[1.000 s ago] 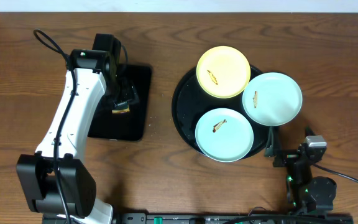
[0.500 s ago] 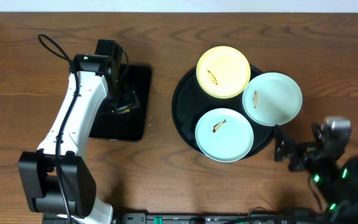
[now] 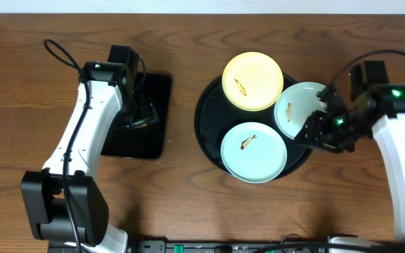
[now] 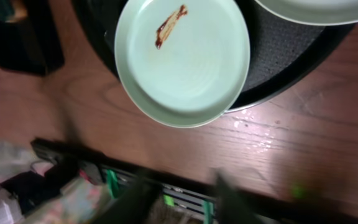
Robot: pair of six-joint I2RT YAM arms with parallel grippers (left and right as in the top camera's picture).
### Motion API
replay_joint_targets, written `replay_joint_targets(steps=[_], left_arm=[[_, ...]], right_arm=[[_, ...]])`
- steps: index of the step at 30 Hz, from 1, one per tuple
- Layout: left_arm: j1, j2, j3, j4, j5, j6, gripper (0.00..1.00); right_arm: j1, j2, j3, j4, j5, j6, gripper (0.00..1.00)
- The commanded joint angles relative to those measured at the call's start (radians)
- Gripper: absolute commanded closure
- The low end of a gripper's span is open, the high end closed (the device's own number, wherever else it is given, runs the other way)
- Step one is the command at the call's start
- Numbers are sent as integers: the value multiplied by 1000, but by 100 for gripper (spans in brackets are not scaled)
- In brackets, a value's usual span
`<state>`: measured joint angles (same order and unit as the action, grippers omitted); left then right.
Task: Clean dirty plates on tray and stack at the side
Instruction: 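Reach the right gripper to the lower pale green plate's rim and grip it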
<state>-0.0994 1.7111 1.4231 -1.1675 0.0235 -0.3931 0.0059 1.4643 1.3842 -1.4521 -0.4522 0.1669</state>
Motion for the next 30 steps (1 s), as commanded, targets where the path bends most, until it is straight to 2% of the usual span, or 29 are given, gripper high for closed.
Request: replay_joint_targets(steps=[1,7,19,24,26,30], left_arm=[[2,0,-4,-3,-5,-5,14],[2,0,-4,3,-5,-5,14],[2,0,-4,3,-5,-5,14],[2,0,-4,3,-5,-5,14],[2,0,-4,3,-5,-5,14],[2,0,-9,8,-5,-5,14]], right_arm=[[13,19,-42,24,6,100,99],[53,12,-168,70,89,164,96],[155,13,-438,337,95,319,84],[206,13,-460,375,241,429,81],[217,13,-472,395,272,458,68],[231,13,-515,470,253,496,66]])
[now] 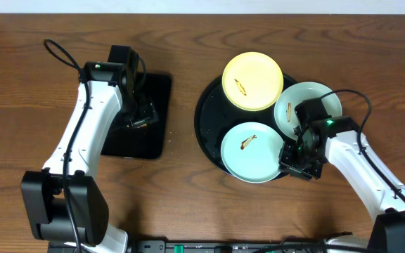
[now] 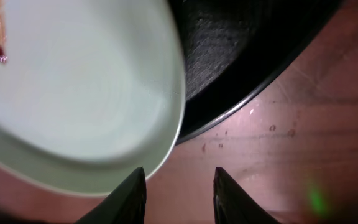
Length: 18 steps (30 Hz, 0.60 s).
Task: Clean dirty plates on tray and stack at the side
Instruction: 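Reach the right gripper to the lower pale green plate's rim and grip it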
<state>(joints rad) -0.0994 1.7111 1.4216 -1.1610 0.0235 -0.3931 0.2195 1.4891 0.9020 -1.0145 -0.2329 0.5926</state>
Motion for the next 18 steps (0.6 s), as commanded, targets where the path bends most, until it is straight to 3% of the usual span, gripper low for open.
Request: replay_joint_targets(steps=[1,8,14,18], left_arm=[[2,0,-8,1,-5,-5,14],[2,0,-11,1,-6,-5,14],[2,0,-11,1,-6,-5,14],[2,0,-11,0,-8,-5,14]], right_arm=[[22,-12,-42,49,34,79,66],[46,-12,-113,204,34,171,75],[46,-12,-122,219,43,170,97],[41,-12,-116,241,42,112,99]])
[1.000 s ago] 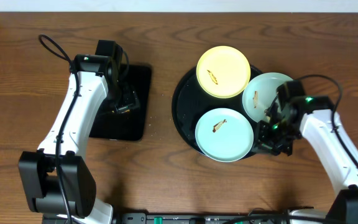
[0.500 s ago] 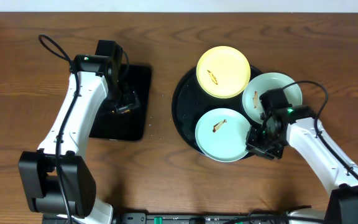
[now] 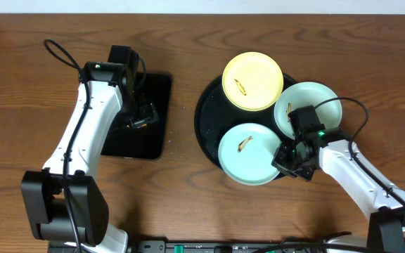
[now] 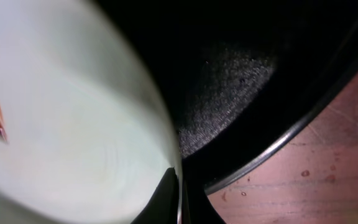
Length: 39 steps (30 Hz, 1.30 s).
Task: Clean dirty plates on tray and stack at the side
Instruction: 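Reach the right gripper to the lower pale green plate's rim and grip it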
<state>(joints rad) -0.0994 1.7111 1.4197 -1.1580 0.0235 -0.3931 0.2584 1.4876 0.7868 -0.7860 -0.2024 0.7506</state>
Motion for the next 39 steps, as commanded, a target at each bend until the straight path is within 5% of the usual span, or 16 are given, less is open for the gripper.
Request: replay_joint_targets(steps=[1,13,28,32,39], left_arm=[[2,0,-9,-3,-8,-5,14],[2,0,-9,-3,-8,-5,13],[2,0,-9,5,-8,-5,14],[2,0,-9,5,-8,-5,14],[2,0,-9,5,-8,-5,14]], right_arm=[[-3,-11,8,16,11,-98,99],[-41,-9,115,99,79,-478,99],[-19,-8,45,158,115,-478,99],[16,-8,23,179,137,-479,78],[19,-8,14,172,175,-478,71]])
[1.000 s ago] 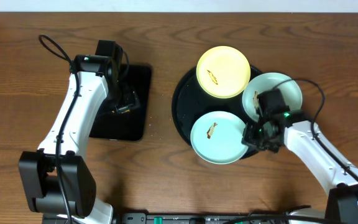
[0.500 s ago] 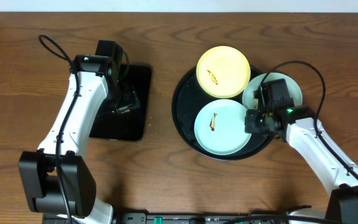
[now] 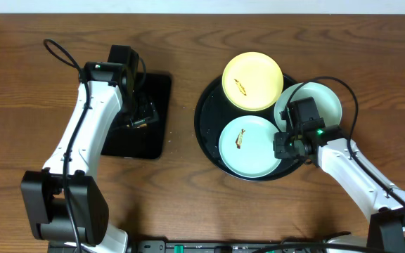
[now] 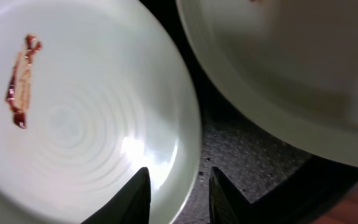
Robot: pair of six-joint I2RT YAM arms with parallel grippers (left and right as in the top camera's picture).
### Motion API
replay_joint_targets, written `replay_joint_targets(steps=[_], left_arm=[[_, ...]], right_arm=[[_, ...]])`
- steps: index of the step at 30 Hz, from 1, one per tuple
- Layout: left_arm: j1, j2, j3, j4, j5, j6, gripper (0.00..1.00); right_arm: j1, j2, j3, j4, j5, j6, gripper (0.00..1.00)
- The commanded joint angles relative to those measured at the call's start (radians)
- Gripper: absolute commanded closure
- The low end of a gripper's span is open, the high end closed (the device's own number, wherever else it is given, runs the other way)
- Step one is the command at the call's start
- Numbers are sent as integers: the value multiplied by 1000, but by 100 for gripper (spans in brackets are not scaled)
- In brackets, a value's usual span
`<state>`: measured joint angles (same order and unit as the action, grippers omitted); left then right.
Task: Clean dirty plates on tray and stack at the side
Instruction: 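Reach the right gripper to the lower pale green plate's rim and grip it, then lower the left gripper and grasp the green sponge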
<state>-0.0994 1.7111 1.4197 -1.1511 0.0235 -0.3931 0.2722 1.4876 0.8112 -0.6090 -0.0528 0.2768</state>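
Observation:
A black round tray (image 3: 206, 126) holds three dirty plates. The yellow plate (image 3: 252, 81) is at the back and a pale green plate (image 3: 323, 102) at the right, also in the right wrist view as pale green plate (image 4: 278, 62). The mint front plate (image 3: 248, 147) carries a brown smear (image 4: 18, 81). My right gripper (image 3: 281, 146) is at this plate's right edge. In the wrist view the right gripper (image 4: 179, 196) is open and the mint plate's rim (image 4: 188, 155) lies between its fingers. My left gripper (image 3: 136, 112) hangs over the black mat; its jaws are hidden.
A black rectangular mat (image 3: 150, 137) lies left of the tray under the left arm. Bare wooden table (image 3: 181, 197) surrounds the tray. The right arm's cable (image 3: 350, 98) loops over the pale green plate.
The right fingers, close together at the mint plate's rim before, now stand apart around it. The plate lies a little further back on the tray and its smear has turned. The left arm is unchanged.
The right gripper was first off the tray's right side. Then it stood open at the mint plate's front right rim, the plate overhanging the tray's front edge. Then its fingers were pinched at that rim. Now they are open and the plate sits further in.

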Motion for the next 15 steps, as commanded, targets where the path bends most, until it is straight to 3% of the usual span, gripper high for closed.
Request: replay_joint_targets(steps=[1,7,11,15], left_arm=[[2,0,-9,-2,-8,-5,14],[2,0,-9,-2,-8,-5,14],[2,0,-9,2,-9,-5,13],[3,0,-9,12,-11,-5,14]], right_arm=[[6,-8,-15,-4,26,-4,70],[6,-8,-80,71,25,26,70],[6,-8,-126,121,26,67,80],[6,-8,-138,143,18,68,81]])
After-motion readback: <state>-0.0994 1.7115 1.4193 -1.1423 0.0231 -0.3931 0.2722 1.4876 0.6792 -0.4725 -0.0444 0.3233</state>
